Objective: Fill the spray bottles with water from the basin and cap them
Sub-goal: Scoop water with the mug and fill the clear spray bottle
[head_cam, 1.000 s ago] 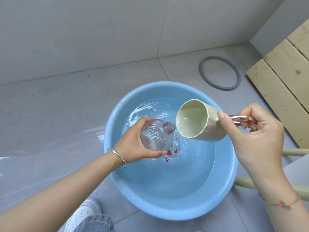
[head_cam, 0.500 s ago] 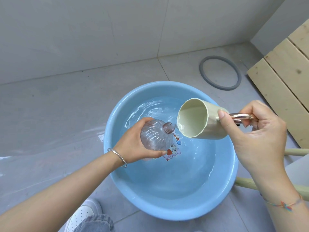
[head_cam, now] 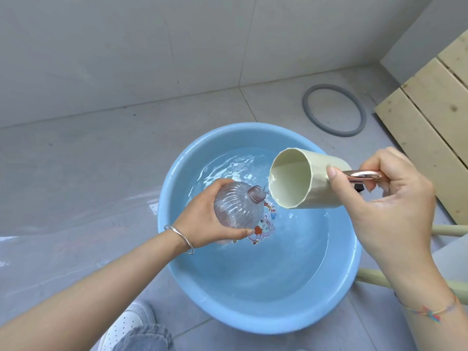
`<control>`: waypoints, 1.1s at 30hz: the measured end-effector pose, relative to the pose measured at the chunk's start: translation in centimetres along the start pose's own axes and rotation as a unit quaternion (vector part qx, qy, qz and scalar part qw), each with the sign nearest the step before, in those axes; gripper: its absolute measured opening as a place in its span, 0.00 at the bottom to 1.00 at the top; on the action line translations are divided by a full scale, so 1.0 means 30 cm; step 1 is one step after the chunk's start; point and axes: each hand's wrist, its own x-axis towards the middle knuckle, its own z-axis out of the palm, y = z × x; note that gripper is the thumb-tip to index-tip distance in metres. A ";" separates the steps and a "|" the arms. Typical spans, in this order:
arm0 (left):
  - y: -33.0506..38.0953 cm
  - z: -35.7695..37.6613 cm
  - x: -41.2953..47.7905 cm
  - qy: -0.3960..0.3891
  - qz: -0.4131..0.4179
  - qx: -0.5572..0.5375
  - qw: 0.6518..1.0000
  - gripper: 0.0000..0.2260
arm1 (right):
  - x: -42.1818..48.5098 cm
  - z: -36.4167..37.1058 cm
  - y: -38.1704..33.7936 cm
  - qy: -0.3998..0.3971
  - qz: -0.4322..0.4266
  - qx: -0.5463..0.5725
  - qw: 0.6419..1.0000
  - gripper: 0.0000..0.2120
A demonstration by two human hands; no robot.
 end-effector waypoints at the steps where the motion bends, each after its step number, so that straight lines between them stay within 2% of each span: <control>1: -0.002 0.001 0.001 -0.001 0.000 0.001 1.000 0.42 | 0.001 0.001 0.000 -0.001 -0.002 -0.001 1.000 0.18; 11: 0.005 0.002 -0.003 0.002 0.002 -0.005 1.000 0.39 | 0.001 0.004 -0.008 -0.006 -0.020 -0.009 1.000 0.18; 33: 0.001 0.009 -0.015 -0.010 -0.009 0.001 1.000 0.39 | -0.008 0.018 -0.042 -0.020 -0.108 -0.053 0.992 0.17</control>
